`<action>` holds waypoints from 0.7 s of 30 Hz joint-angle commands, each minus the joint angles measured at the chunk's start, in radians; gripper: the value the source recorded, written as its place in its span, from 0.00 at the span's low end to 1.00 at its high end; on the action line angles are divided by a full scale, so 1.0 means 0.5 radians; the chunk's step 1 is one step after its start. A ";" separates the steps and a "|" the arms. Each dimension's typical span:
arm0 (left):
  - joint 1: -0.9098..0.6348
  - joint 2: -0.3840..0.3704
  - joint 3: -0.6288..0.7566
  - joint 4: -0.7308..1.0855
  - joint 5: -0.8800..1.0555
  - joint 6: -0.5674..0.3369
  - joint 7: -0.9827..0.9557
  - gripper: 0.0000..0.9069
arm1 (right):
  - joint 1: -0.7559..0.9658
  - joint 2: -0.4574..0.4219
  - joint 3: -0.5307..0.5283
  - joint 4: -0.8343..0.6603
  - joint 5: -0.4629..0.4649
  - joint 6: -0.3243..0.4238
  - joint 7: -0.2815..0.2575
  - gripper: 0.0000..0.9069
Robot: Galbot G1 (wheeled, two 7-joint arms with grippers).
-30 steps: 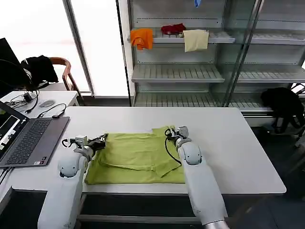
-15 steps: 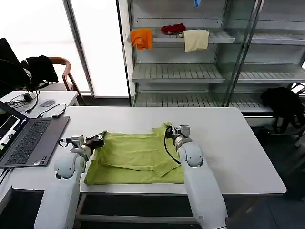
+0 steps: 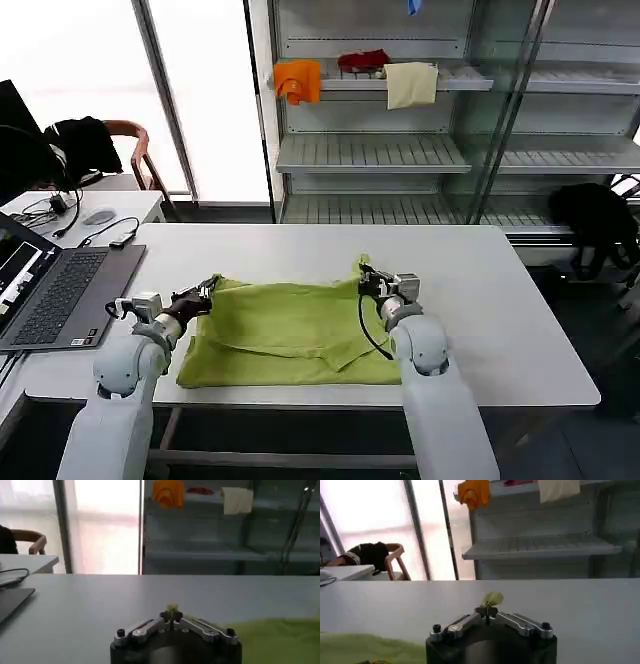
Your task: Fold and organize the clothes.
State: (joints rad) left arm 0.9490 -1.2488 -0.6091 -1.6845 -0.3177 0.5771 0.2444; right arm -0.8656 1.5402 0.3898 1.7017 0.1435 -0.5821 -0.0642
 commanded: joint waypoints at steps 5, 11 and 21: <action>0.275 0.043 -0.056 -0.245 -0.055 -0.002 0.050 0.00 | -0.392 -0.047 0.019 0.337 -0.014 0.001 -0.040 0.00; 0.294 0.059 -0.065 -0.226 -0.029 -0.003 0.058 0.00 | -0.547 -0.026 0.029 0.419 -0.067 0.002 -0.060 0.00; 0.350 0.067 -0.088 -0.268 -0.030 -0.002 0.088 0.01 | -0.660 -0.031 0.060 0.512 -0.116 0.004 -0.087 0.00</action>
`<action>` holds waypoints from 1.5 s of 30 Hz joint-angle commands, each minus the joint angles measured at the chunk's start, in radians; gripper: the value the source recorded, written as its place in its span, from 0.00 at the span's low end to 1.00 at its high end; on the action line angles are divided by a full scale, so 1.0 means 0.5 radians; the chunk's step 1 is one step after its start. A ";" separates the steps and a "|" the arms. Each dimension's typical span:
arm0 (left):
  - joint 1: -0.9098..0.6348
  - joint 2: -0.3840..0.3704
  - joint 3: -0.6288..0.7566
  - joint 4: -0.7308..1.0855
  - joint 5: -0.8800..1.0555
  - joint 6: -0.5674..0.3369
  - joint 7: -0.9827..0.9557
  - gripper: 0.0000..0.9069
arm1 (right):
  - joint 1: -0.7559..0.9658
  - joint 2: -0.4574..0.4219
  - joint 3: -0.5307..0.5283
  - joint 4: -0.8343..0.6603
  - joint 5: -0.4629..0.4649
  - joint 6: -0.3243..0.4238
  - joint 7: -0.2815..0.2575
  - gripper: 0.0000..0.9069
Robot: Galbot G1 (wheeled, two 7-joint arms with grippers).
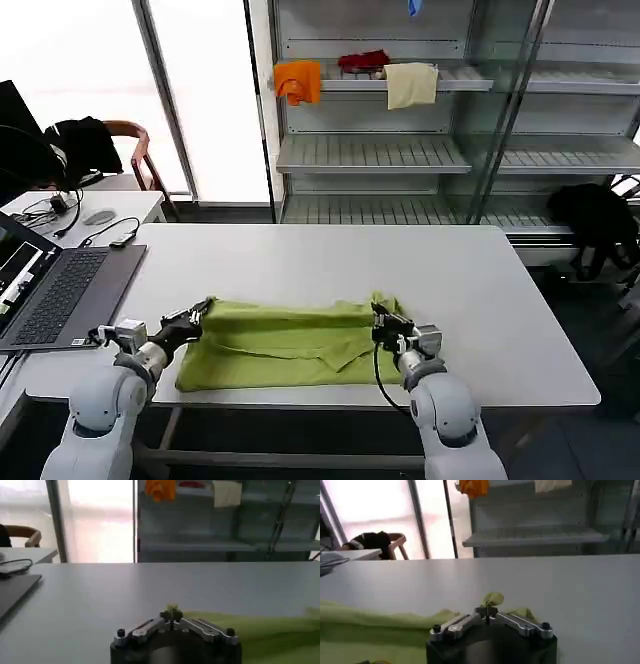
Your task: Fold and organize the clothes.
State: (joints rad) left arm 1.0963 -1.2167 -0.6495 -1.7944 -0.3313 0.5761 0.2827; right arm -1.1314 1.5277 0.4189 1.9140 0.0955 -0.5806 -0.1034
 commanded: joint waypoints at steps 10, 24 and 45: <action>0.103 -0.022 0.004 -0.090 0.168 -0.006 0.021 0.01 | -0.138 -0.007 0.021 0.069 -0.071 0.002 -0.012 0.00; 0.142 -0.064 0.028 -0.104 0.486 -0.090 -0.012 1.00 | -0.189 -0.013 0.019 0.073 -0.546 0.101 -0.018 1.00; 0.420 -0.216 -0.042 -0.388 0.191 -0.229 -0.390 1.00 | -0.075 -0.078 0.391 0.464 0.453 0.024 0.099 1.00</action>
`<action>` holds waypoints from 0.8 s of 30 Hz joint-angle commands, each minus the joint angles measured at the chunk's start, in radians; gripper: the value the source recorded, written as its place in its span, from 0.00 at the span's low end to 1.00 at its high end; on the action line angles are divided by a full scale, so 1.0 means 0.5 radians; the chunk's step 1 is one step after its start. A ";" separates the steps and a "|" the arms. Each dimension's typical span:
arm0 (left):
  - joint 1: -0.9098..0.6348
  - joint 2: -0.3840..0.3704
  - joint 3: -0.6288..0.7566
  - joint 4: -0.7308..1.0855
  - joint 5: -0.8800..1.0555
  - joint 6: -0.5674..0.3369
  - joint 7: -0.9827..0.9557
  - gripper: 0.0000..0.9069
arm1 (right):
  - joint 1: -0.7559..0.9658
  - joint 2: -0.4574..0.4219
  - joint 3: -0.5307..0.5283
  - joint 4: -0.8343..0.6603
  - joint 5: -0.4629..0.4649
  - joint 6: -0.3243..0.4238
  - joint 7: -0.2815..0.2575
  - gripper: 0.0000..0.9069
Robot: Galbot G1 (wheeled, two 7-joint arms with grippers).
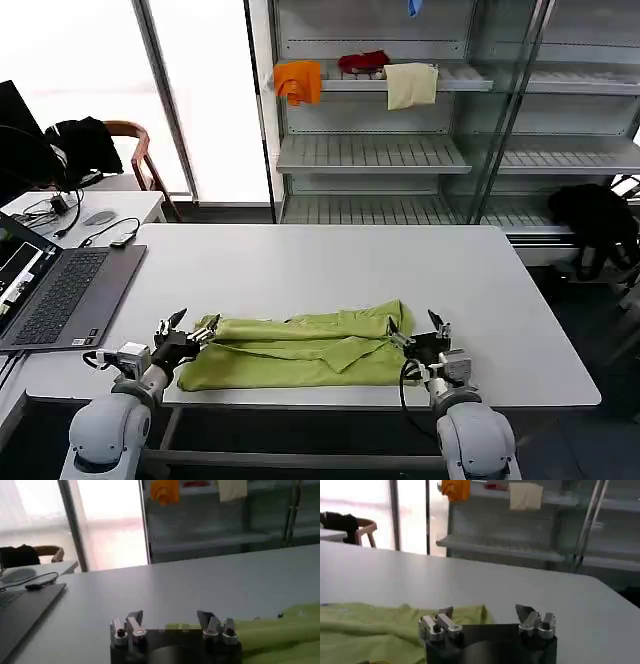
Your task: Fold and organize the clothes.
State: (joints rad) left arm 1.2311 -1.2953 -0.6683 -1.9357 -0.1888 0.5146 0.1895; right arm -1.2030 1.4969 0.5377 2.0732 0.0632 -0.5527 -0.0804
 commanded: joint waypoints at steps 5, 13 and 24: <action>0.218 -0.123 0.028 -0.030 -0.150 -0.220 -0.398 1.00 | 0.130 -0.085 0.200 0.124 0.570 -0.047 0.099 1.00; 0.214 -0.173 0.064 0.031 -0.120 -0.274 -0.498 1.00 | 0.105 -0.085 0.143 0.075 0.435 -0.038 0.070 1.00; 0.203 -0.199 0.088 0.094 -0.147 -0.271 -0.477 0.86 | 0.100 -0.093 0.108 0.045 0.370 -0.028 0.069 1.00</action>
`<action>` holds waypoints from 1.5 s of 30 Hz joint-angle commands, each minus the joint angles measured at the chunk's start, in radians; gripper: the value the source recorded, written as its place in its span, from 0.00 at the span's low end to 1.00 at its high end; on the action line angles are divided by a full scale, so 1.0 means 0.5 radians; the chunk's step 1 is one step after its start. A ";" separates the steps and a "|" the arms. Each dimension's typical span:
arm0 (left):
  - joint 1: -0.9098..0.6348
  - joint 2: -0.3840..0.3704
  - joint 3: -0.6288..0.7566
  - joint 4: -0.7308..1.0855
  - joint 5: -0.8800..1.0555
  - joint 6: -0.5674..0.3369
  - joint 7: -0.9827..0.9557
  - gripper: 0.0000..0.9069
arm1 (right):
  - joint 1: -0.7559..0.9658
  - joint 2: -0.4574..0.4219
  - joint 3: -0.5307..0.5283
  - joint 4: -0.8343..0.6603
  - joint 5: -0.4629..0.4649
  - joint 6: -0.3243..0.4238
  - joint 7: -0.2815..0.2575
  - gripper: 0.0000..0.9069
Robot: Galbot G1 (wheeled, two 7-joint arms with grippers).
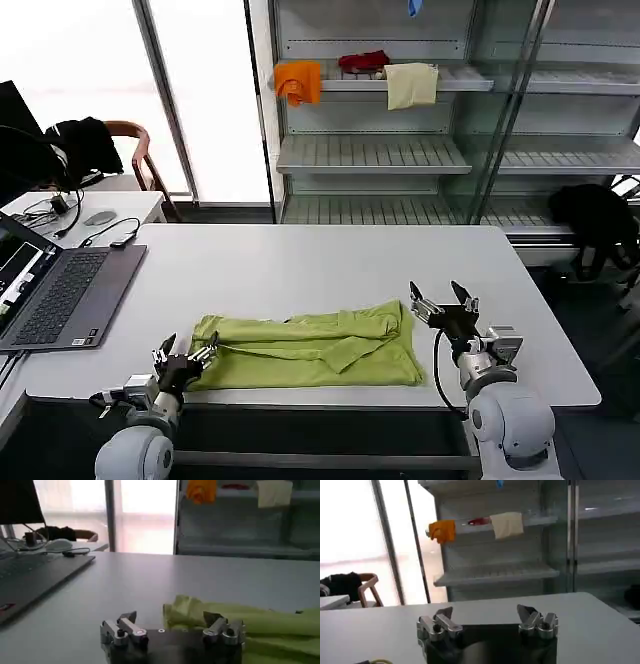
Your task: Fold and organize the clothes.
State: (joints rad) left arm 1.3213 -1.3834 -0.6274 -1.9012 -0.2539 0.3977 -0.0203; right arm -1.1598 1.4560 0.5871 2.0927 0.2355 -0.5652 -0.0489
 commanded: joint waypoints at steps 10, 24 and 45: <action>0.021 -0.031 0.035 0.010 -0.028 0.021 0.006 0.27 | 0.012 -0.004 0.017 -0.017 0.018 0.001 0.024 1.00; -0.017 -0.028 0.049 0.028 -0.104 0.082 0.017 0.01 | 0.027 0.003 0.015 -0.030 0.019 0.005 0.052 1.00; -0.203 0.293 -0.439 0.037 0.488 -0.122 0.561 0.00 | 0.006 -0.114 0.022 -0.057 0.031 0.006 0.062 1.00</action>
State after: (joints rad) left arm 1.2730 -1.3275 -0.7170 -1.8849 -0.1120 0.3524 0.1273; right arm -1.1541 1.4236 0.5948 2.0712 0.2511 -0.5610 -0.0169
